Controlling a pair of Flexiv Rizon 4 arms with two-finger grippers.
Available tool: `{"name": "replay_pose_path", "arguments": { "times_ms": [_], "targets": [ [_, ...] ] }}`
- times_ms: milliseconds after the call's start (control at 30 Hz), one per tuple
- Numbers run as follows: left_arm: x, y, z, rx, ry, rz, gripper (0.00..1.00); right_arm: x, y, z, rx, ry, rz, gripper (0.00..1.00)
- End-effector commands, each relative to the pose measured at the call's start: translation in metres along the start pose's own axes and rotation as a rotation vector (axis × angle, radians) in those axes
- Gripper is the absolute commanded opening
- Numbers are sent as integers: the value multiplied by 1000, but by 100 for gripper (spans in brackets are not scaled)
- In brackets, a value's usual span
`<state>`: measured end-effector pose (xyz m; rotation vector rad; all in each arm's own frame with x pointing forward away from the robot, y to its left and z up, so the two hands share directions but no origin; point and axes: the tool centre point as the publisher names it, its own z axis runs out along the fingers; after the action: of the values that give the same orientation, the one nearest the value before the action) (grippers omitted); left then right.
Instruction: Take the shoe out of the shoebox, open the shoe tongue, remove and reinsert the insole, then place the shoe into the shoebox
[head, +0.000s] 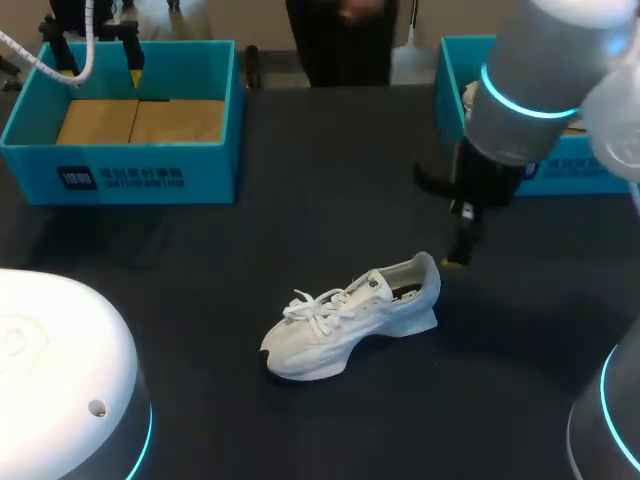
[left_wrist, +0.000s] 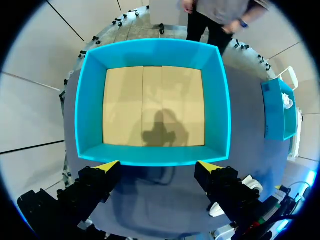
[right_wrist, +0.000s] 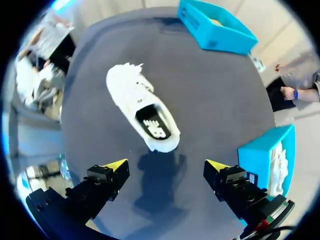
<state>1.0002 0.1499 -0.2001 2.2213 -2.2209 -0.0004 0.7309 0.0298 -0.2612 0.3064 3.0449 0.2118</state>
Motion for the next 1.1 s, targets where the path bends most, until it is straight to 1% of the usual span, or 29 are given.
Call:
{"name": "replay_pose_path", "arguments": {
  "times_ms": [33,300,367,467,1100],
  "targets": [
    [0,0,0,0,0,0,100,-2,-26,8,-413,57,-283,100],
    [0,0,0,0,0,0,100,-14,-51,15,-517,69,-312,100],
    [0,0,0,0,0,0,100,-19,-58,17,-523,70,-323,100],
    [0,0,0,0,0,0,100,-27,-70,20,-561,73,-317,100],
    [0,0,0,0,0,0,100,-27,-70,20,-561,73,-317,100]
  ]
}}
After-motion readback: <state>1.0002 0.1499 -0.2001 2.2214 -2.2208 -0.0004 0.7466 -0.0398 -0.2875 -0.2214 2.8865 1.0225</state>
